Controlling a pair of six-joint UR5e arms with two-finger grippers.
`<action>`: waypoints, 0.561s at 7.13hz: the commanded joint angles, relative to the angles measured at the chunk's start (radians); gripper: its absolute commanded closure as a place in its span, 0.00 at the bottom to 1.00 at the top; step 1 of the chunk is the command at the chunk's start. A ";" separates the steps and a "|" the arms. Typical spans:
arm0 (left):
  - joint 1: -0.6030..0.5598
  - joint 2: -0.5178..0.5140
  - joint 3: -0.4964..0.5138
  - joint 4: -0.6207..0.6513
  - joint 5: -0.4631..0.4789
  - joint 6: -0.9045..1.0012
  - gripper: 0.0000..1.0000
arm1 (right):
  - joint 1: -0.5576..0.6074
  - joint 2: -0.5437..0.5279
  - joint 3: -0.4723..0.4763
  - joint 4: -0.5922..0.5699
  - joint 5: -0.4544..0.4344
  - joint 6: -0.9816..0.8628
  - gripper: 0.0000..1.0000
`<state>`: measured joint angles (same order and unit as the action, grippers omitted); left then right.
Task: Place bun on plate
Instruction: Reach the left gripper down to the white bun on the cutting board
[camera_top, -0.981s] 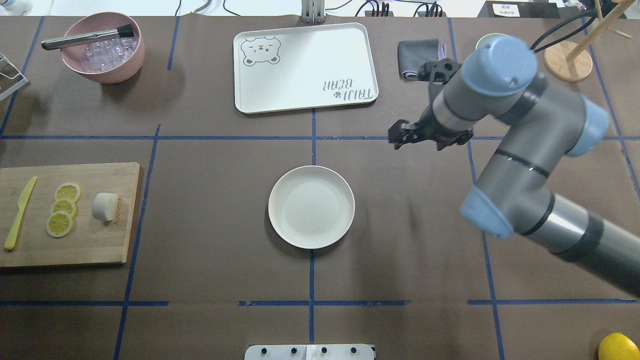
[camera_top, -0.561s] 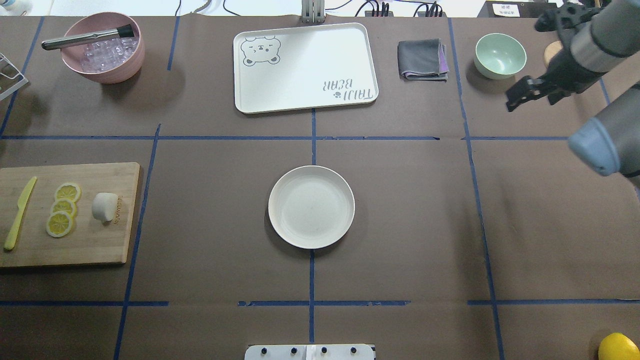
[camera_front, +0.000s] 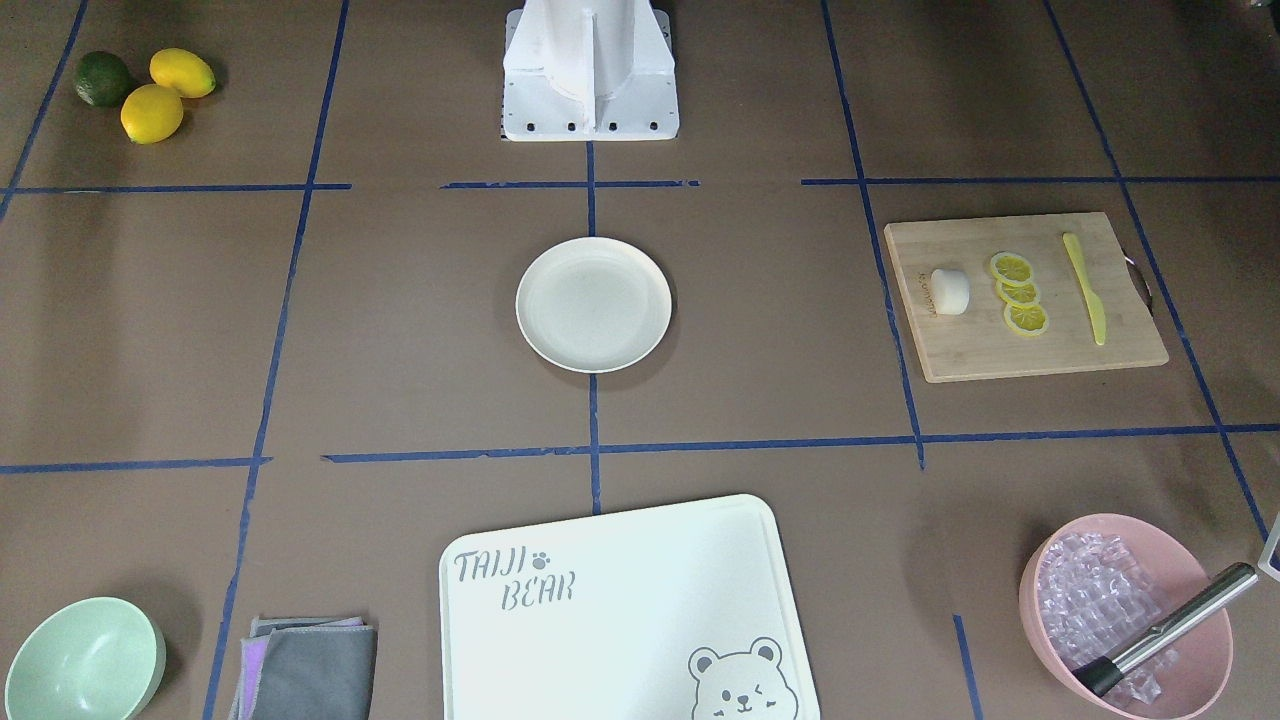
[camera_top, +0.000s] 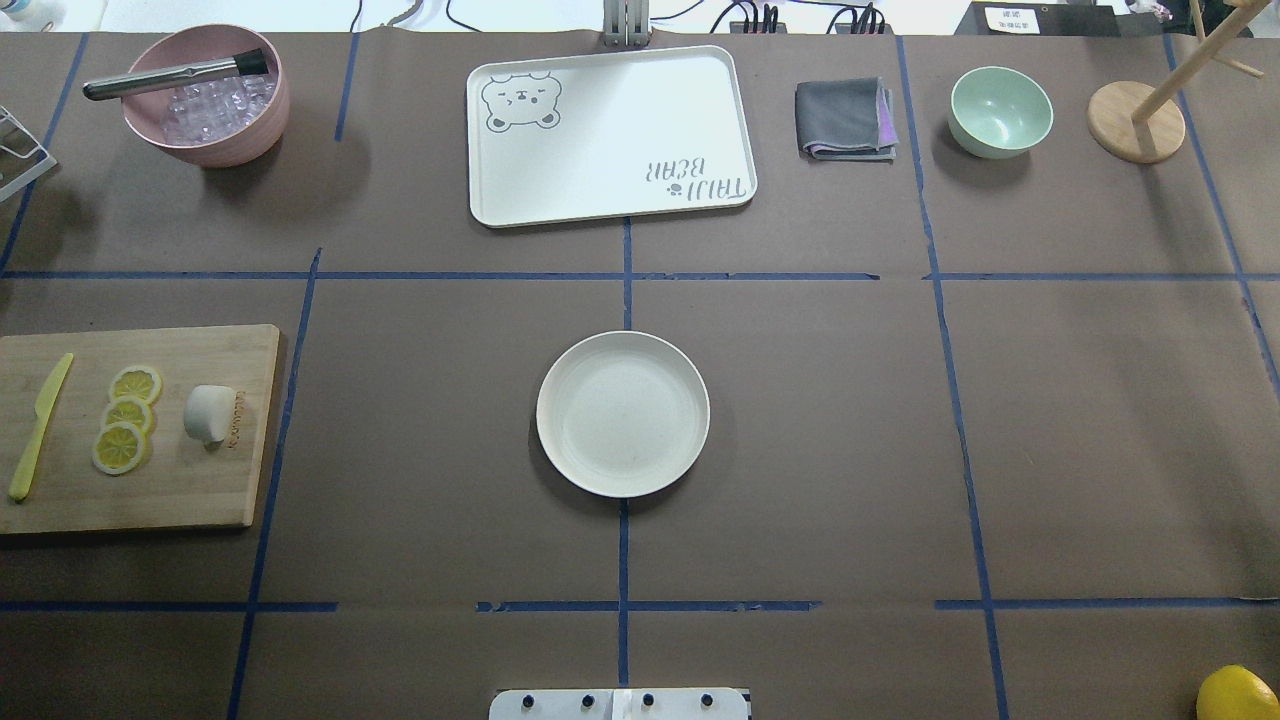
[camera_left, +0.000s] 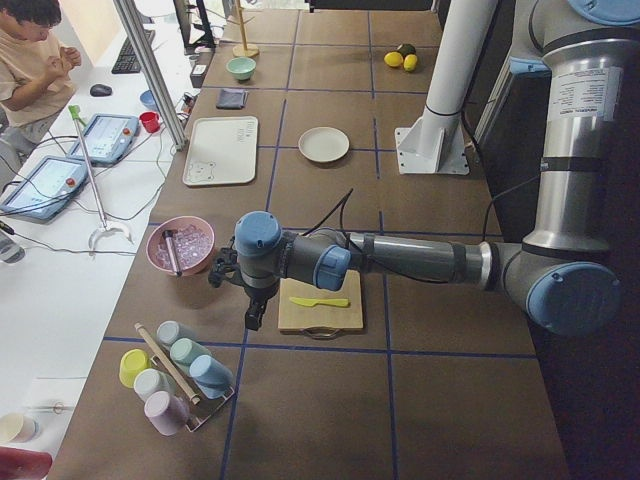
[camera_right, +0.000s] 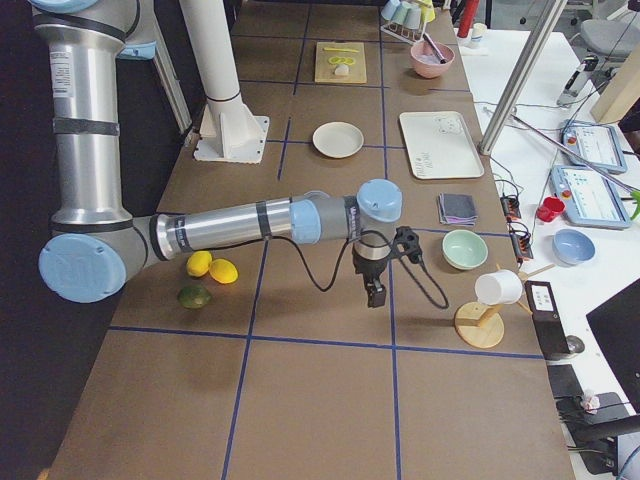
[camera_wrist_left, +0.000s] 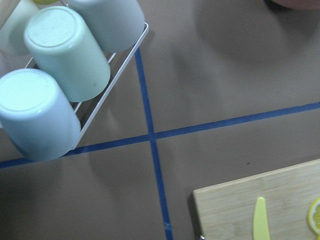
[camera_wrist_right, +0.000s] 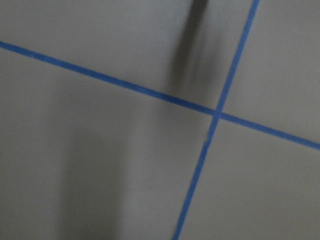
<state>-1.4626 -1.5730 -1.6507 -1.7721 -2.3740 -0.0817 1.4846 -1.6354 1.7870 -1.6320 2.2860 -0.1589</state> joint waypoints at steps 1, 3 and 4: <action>0.141 0.002 -0.100 -0.057 -0.011 -0.289 0.00 | 0.057 -0.093 0.008 0.006 0.021 -0.030 0.01; 0.310 0.010 -0.167 -0.087 0.018 -0.475 0.00 | 0.057 -0.093 0.009 0.006 0.023 -0.030 0.01; 0.409 0.005 -0.169 -0.158 0.103 -0.584 0.00 | 0.056 -0.093 0.011 0.008 0.026 -0.030 0.01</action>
<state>-1.1713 -1.5657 -1.8032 -1.8650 -2.3457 -0.5419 1.5404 -1.7271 1.7960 -1.6258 2.3089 -0.1885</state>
